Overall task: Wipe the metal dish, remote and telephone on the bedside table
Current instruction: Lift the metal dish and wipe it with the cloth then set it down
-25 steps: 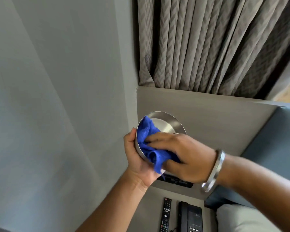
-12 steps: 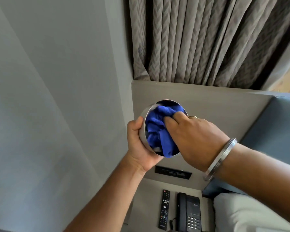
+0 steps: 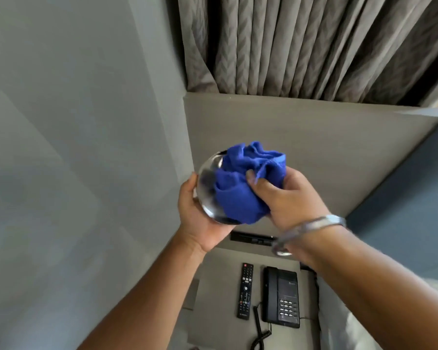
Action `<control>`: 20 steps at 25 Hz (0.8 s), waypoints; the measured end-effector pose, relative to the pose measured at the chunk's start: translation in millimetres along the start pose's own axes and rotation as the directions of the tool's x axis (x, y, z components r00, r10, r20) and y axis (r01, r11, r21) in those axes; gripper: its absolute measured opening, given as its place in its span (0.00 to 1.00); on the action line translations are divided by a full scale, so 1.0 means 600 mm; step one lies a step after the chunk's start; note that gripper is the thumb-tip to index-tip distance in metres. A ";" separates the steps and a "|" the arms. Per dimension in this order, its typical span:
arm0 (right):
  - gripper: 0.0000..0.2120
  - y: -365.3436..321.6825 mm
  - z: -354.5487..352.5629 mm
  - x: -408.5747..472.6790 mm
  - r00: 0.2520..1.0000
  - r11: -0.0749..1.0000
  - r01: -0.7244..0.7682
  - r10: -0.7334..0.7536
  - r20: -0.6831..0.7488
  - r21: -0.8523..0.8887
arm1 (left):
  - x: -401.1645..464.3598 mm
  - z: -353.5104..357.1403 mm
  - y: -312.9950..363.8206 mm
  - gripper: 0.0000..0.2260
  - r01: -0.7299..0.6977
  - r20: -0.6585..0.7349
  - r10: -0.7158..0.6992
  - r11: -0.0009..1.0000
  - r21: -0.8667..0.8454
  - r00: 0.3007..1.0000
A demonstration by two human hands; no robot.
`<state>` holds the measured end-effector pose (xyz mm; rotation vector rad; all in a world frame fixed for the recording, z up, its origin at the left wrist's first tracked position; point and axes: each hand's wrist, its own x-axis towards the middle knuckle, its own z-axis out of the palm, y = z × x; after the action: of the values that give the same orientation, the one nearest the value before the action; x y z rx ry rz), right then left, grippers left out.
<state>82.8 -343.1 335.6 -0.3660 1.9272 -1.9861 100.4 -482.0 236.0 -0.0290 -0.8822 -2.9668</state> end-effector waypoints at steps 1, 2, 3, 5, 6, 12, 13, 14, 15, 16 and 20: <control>0.02 0.012 -0.018 0.001 0.998 0.990 0.067 -0.066 0.011 -0.120 | -0.001 -0.027 0.000 0.31 0.031 -0.016 -0.033 0.995 -0.093 0.999; 0.02 0.035 -0.034 0.012 0.995 0.971 0.100 -0.095 0.032 -0.217 | 0.001 -0.059 -0.007 0.33 0.044 -0.026 -0.049 0.987 -0.153 0.998; 0.03 0.064 -0.048 0.024 0.993 0.950 0.110 -0.095 0.063 -0.294 | 0.006 -0.093 -0.018 0.36 0.054 -0.027 -0.060 0.981 -0.186 0.998; 0.05 0.122 -0.076 0.038 0.994 0.916 0.095 -0.070 0.079 -0.390 | 0.010 -0.163 -0.054 0.38 0.101 -0.027 -0.107 0.978 -0.185 0.994; 0.06 0.149 -0.086 0.043 0.996 0.902 0.081 -0.056 0.071 -0.425 | 0.009 -0.196 -0.077 0.37 0.108 -0.075 -0.120 0.983 -0.151 0.990; 0.12 0.390 -0.161 0.050 0.992 0.842 -0.123 0.104 -0.066 -0.525 | -0.023 -0.421 -0.263 0.22 0.141 -0.517 0.021 0.952 0.271 0.855; 0.12 0.438 -0.172 0.045 0.985 0.842 -0.174 0.146 -0.095 -0.511 | -0.033 -0.460 -0.296 0.21 0.182 -0.573 0.051 0.922 0.342 0.818; 0.10 0.481 -0.181 0.040 0.976 0.837 -0.216 0.176 -0.126 -0.503 | -0.043 -0.498 -0.324 0.20 0.233 -0.618 0.083 0.880 0.414 0.782; 0.08 0.523 -0.189 0.036 0.966 0.820 -0.256 0.203 -0.158 -0.511 | -0.053 -0.536 -0.348 0.20 0.284 -0.645 0.112 0.832 0.477 0.756; 0.06 0.569 -0.195 0.029 0.953 0.799 -0.300 0.234 -0.190 -0.521 | -0.064 -0.575 -0.373 0.20 0.326 -0.654 0.127 0.786 0.524 0.746; 0.07 0.718 -0.204 0.012 0.900 0.736 -0.435 0.342 -0.270 -0.518 | -0.093 -0.710 -0.448 0.17 0.520 -0.674 0.125 0.541 0.661 0.728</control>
<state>54.4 -241.5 -99.8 0.0715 2.4383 -1.1703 140.9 -487.9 -269.3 1.1633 -2.0879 -2.0246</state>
